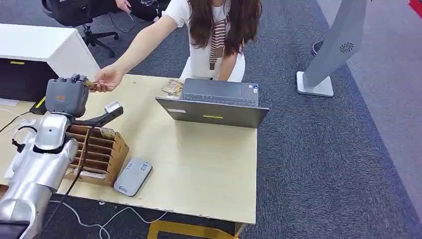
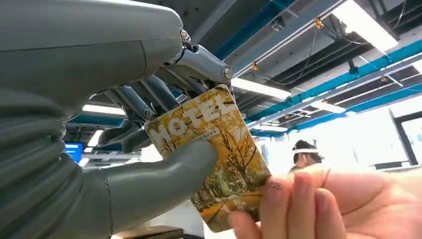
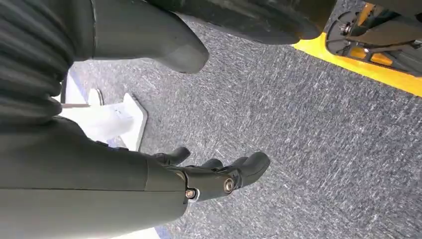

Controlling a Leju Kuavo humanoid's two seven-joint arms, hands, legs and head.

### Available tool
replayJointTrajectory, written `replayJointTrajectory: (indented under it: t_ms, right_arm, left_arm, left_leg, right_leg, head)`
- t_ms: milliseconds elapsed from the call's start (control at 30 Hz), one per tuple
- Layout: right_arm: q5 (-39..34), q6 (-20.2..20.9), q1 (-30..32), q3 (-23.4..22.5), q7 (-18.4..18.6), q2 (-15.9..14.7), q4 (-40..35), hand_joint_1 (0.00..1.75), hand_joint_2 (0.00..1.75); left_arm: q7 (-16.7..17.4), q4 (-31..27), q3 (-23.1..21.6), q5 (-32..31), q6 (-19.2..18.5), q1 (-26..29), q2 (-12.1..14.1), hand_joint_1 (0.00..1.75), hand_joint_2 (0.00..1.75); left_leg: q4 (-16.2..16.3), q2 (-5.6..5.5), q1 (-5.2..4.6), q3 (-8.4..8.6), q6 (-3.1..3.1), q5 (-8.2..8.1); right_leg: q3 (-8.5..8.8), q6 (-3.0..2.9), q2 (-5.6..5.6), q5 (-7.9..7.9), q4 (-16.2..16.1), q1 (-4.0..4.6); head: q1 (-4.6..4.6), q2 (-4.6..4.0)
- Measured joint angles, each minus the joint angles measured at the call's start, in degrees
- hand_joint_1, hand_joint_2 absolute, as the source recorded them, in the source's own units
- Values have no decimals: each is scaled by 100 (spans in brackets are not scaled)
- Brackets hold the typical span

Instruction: Pass the card to the sensor for recognition and then transmit it.

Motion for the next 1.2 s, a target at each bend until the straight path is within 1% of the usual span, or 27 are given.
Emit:
replayJointTrajectory:
  t_ms: [67, 100, 133, 300, 400, 600, 733, 867, 1000, 1100, 1200]
  right_arm:
    - [2, -7, 0, 0, -2, 0, 0, 0, 175]
    - [2, -7, 0, 0, -2, 0, 0, 0, 175]
    - [2, -7, 0, 0, -2, 0, 0, 0, 175]
    - [13, -9, -1, 0, 30, 0, 0, 0, 175]
    - [72, -17, -3, 0, 44, 2, 0, 0, 175]
    - [90, -52, -2, -2, 50, 2, 0, 0, 175]
    - [90, -105, -1, -33, 52, 2, 2, 0, 175]
    - [83, -118, 1, -81, 52, 4, 2, 0, 175]
    - [83, -118, 1, -94, 52, 4, 2, 0, 175]
    - [83, -118, 1, -100, 52, 4, 2, 0, 175]
    - [52, -168, 3, -140, 59, 7, 2, 0, 175]
  left_arm:
    - [-2, 62, 2, -4, 15, -22, 0, 175, 175]
    - [0, 85, 4, 2, 22, -27, -2, 110, 175]
    - [-2, 103, 4, 15, 29, -28, -2, 0, 175]
    - [-7, 127, 7, 125, 153, -18, -20, 0, 175]
    - [-98, 109, 9, 234, 254, 35, -63, 0, 175]
    - [-177, -212, 9, 339, 324, 297, -184, 0, 175]
    - [-256, -617, 11, 457, 367, 545, -265, 0, 175]
    - [-295, -1293, 11, 562, 369, 961, -367, 0, 175]
    - [-293, -1631, 11, 575, 363, 1134, -404, 0, 175]
    - [-295, -1757, 11, 585, 356, 1183, -422, 0, 175]
    - [-363, -1994, 11, 836, 226, 1363, -428, 0, 175]
  left_leg:
    - [0, 0, 0, 0, 0, 0]
    - [0, 0, 0, 0, 0, 0]
    - [0, 0, 0, 1, 0, 0]
    - [0, 0, 1, 0, 0, 0]
    - [0, 0, 0, 0, 0, 0]
    - [0, 0, 0, 0, 0, 0]
    - [0, 0, -2, 1, 0, -1]
    - [0, 1, -2, 0, 0, -1]
    - [0, 0, -1, -1, 1, -2]
    - [0, -1, -1, 0, 0, -1]
    - [0, 2, -1, 1, 0, -1]
  right_leg:
    - [0, 0, 0, 0, 0, 0]
    - [0, 0, 0, 0, 0, 0]
    - [0, 0, 1, 0, 0, 0]
    - [0, 0, -1, 0, 0, 1]
    - [0, 0, 0, 0, 0, 0]
    - [0, 0, 0, 0, 0, 0]
    - [0, 0, 0, 0, 0, -2]
    - [-1, 1, 0, -1, -1, -1]
    - [-1, 1, -2, -1, -1, -1]
    - [-1, 1, -2, -1, -1, -1]
    - [1, 1, 1, -1, -1, -2]
  head:
    - [-2, 0]
    - [0, 0]
    - [-2, 0]
    - [-2, 0]
    - [-2, 0]
    - [0, 0]
    - [-2, 0]
    - [-2, 0]
    - [-2, 0]
    - [-2, 0]
    - [-2, 0]
